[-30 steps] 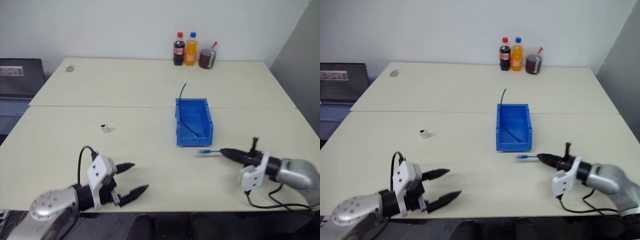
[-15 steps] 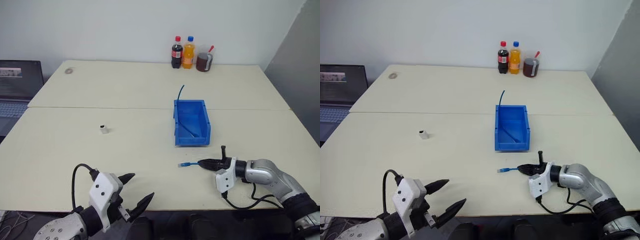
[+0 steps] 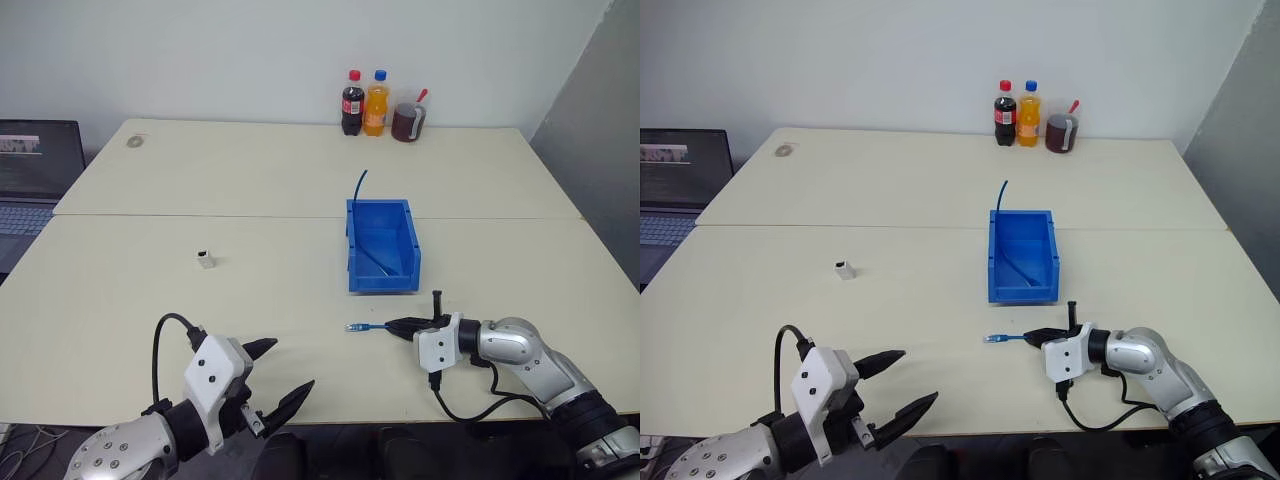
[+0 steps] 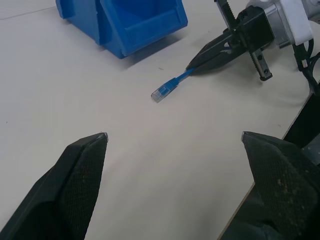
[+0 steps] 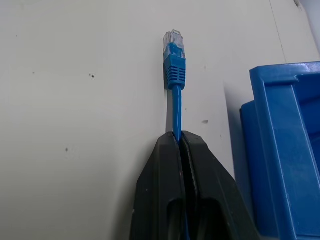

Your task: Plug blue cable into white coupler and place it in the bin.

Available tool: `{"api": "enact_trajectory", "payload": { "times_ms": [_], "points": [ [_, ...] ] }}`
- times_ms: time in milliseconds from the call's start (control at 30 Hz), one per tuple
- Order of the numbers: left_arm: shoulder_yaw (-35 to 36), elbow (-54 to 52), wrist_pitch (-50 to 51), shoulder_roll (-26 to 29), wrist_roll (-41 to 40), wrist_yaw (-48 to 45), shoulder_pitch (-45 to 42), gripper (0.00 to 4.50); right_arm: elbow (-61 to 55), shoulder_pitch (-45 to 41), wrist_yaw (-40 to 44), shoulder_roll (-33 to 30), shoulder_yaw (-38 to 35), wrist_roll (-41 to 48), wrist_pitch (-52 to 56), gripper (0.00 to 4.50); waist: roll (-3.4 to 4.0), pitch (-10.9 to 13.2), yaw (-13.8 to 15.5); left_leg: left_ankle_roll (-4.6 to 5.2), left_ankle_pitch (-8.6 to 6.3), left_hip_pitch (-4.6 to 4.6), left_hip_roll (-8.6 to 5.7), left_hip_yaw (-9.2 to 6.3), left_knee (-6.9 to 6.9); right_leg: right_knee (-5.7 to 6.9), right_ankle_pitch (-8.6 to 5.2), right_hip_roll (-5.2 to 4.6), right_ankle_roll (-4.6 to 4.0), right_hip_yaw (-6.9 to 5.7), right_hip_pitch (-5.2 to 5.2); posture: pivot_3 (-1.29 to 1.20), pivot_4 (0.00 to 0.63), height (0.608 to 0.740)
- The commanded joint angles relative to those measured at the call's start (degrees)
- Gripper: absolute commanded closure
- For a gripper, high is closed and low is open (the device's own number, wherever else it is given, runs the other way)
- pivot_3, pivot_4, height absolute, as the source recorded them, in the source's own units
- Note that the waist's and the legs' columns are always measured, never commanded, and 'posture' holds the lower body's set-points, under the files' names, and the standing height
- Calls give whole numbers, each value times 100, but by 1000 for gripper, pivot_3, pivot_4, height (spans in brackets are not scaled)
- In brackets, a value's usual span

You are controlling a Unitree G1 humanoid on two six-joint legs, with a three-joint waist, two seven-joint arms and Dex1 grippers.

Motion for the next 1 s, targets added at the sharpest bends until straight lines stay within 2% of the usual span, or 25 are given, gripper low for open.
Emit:
{"api": "enact_trajectory", "payload": {
  "times_ms": [33, 133, 300, 400, 533, 667, 800, 867, 1000],
  "points": [
    [110, -93, 78, 78, -253, 49, -124, 0, -182, 67, 218, 37, 64, 252, 288, 3544, 1, 1, 0, 0, 0, 0, 0, 0, -1, 0, -1, 0, 0, 0, 0, 0, 150, 740],
    [130, -95, 146, 140, -354, 66, -214, 0, -247, 86, 275, 10, 43, 366, 447, 3042, 1, 1, 0, -2, -1, 0, 0, 0, -1, 0, -2, 0, 0, 0, 0, 0, 150, 740],
    [131, 55, 243, 289, -466, 36, -493, 0, -478, 220, 405, -94, -80, 694, 745, 1881, 2, 1, 11, -3, -3, -1, -1, -4, -2, 0, -7, 0, 5, -1, -1, 0, 150, 740],
    [139, 376, 162, 514, -426, -191, -672, 0, -987, 493, 636, -236, -299, 1295, 1209, 1080, 10, 6, 20, -4, -3, -4, -3, -7, -3, 0, -8, 0, 5, -1, -1, 0, 150, 740],
    [114, 1410, -290, 966, -200, -842, -1171, 0, -2135, 882, 971, -651, -857, 2396, 2430, 61, 39, 25, 47, -6, -5, -16, -6, -17, -4, -1, -18, -1, 24, -8, -6, 0, 150, 740],
    [-257, 2368, -953, 1272, 101, -1621, -1581, 0, -3128, 1036, 934, -1015, -1374, 3241, 3983, 61, 52, 33, 20, -6, -5, -41, -10, -30, 1, -1, -19, -3, 28, -17, -23, 0, 150, 740],
    [-962, 3794, -1520, 1325, 465, -2426, -2688, 0, -4062, 1243, 823, -1356, -1921, 4461, 5614, 61, 51, 31, 32, -7, -5, -104, -10, -48, 4, -1, 12, -2, 49, -35, -77, 0, 150, 740],
    [-1544, 4640, -1869, 1173, 823, -2848, -3432, 0, -4346, 1263, 569, -1338, -2156, 4971, 6279, 61, 51, 31, 50, -7, -4, -140, -12, -62, 6, 0, 13, 2, 50, -50, -105, 0, 150, 740],
    [-2468, 5920, -2652, 532, 1412, -3410, -4562, 0, -4569, 1495, 115, -1222, -2338, 4937, 6641, 61, 50, 29, 59, -7, -4, -201, -25, -77, 10, -5, 18, 22, 63, -65, -149, 0, 150, 740]
  ]
}}
